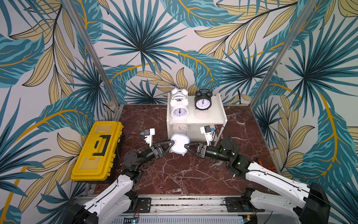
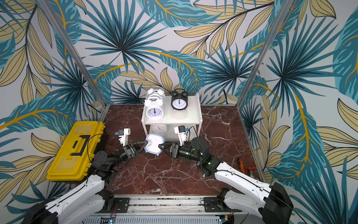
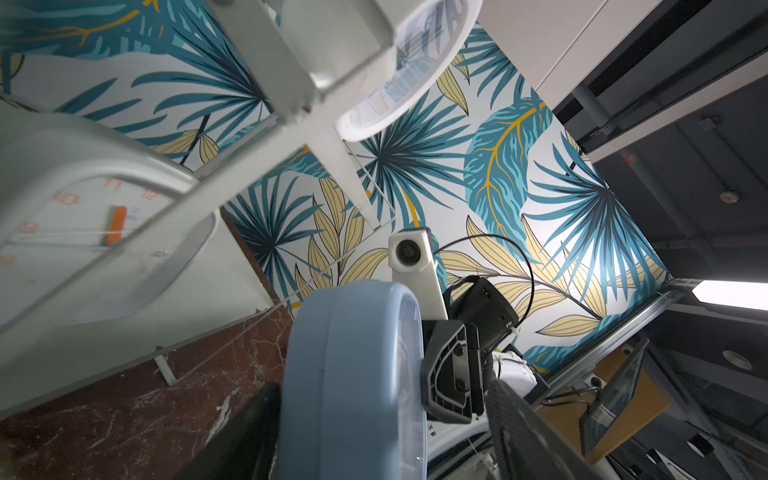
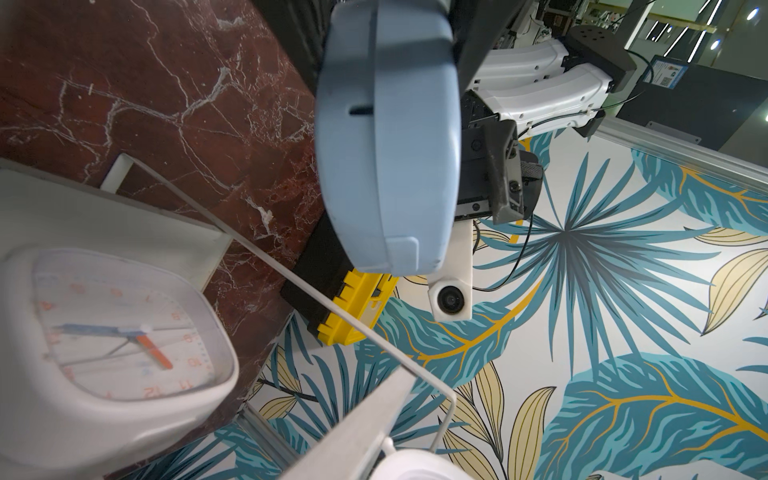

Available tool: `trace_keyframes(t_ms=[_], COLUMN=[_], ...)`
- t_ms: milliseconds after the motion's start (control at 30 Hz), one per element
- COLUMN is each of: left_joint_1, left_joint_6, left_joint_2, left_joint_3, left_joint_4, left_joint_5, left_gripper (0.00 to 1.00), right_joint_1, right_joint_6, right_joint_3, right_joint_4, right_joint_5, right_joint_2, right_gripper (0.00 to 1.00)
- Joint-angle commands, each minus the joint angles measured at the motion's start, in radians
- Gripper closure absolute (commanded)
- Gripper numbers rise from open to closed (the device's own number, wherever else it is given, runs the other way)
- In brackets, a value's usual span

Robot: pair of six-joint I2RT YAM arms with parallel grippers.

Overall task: Place the alarm clocks on the shelf by style
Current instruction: Pick up the alarm from the center of the board.

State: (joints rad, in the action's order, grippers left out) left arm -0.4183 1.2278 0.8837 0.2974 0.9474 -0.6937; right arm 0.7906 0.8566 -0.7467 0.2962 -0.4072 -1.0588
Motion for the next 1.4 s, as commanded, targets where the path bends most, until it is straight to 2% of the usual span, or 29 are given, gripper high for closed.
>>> trace_keyframes(t_ms=[0,133,300,433,733,800,933,1000,1133,1367], left_joint_1=[-0.003,-0.002,0.002,0.003,0.004,0.004,0.005,0.004,0.004,0.005], left_joint_6=[-0.004,0.009,0.001,-0.007,-0.009,-0.010,-0.009,-0.004,0.009,0.019], left_joint_2=[0.003,0.004,-0.027,-0.028,-0.019,-0.020,-0.021,-0.019,-0.012,-0.005], left_joint_3=[0.031,0.066,0.075,0.078,0.072,0.071,0.062,0.057,0.056,0.065], left_joint_4=[0.018,0.037,0.021,0.013,0.045,0.043,0.059,0.071,0.093,0.102], left_joint_5=[-0.108,-0.162,-0.151,-0.159,-0.156,-0.152,-0.129,-0.120,-0.123,-0.138], left_gripper=[0.21,0.32,0.35,0.40,0.65,0.68,0.71,0.72,0.72,0.72], right_joint_1=[-0.025,-0.072,-0.120,-0.137,-0.141,-0.140,-0.140,-0.138,-0.136,-0.131], right_joint_6=[-0.104,-0.080,-0.032,-0.031,-0.016,-0.019,-0.037,-0.022,0.020,0.041], right_joint_3=[-0.088,-0.116,-0.114,-0.111,-0.098,-0.100,-0.073,-0.043,0.014,0.010], right_joint_4=[-0.184,-0.177,-0.105,-0.107,-0.093,-0.097,-0.103,-0.075,0.007,0.049], right_joint_5=[-0.085,-0.185,-0.309,-0.344,-0.363,-0.355,-0.303,-0.279,-0.245,-0.257], right_joint_2=[0.022,-0.011,-0.038,-0.031,-0.033,-0.031,-0.007,0.012,0.041,0.019], right_gripper=[0.86,0.86,0.86,0.86,0.83,0.75,0.45,0.37,0.31,0.34])
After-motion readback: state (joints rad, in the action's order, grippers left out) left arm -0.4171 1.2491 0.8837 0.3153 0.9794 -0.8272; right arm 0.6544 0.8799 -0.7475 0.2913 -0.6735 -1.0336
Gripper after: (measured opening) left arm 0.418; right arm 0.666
